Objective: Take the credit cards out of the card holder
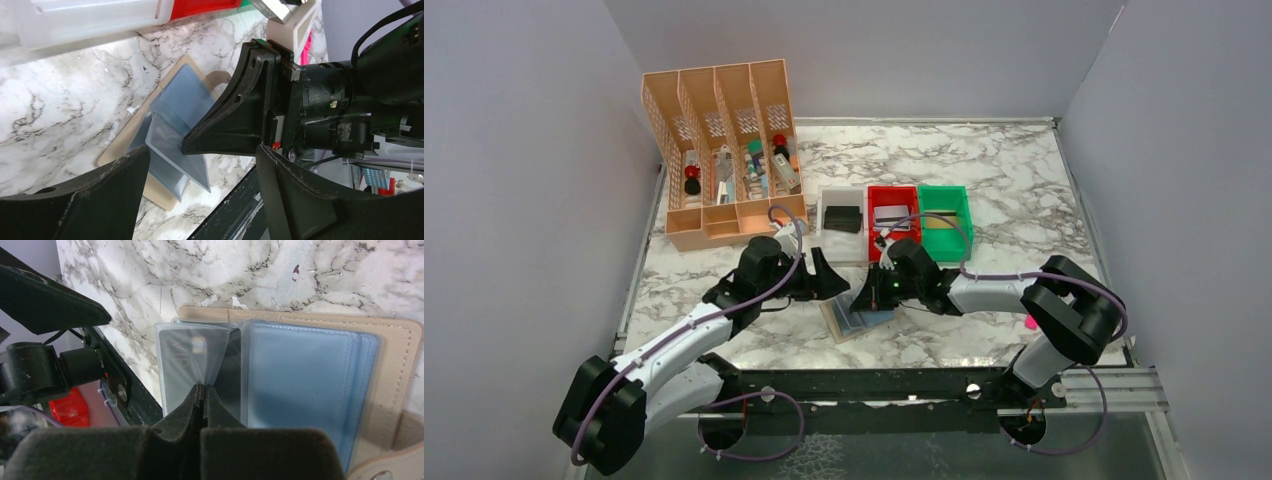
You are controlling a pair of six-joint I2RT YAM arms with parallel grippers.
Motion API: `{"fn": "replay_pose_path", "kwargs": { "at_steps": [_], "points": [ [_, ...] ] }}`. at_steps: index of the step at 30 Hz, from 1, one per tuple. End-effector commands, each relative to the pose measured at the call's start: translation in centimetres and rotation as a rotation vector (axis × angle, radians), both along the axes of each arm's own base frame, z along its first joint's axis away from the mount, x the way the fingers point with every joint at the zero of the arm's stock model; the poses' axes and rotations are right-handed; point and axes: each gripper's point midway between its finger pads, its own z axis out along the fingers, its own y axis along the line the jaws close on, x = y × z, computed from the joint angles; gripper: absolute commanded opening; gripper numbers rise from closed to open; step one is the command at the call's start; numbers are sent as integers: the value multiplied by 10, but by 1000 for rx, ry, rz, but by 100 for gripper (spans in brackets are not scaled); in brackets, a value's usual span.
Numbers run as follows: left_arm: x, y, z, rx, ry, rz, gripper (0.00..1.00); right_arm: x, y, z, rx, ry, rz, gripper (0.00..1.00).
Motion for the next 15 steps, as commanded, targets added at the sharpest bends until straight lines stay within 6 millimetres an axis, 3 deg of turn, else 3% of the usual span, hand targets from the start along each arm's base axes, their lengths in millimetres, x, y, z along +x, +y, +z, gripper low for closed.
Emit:
{"fn": "replay_pose_path", "kwargs": {
  "at_steps": [1,15],
  "points": [
    [-7,-15,-5,-34,19,-61,79,0,4,17,86,-5,5,1],
    [-17,-36,-28,22,87,-59,75,5,-4,11,69,1,-25,1]
  ]
}}
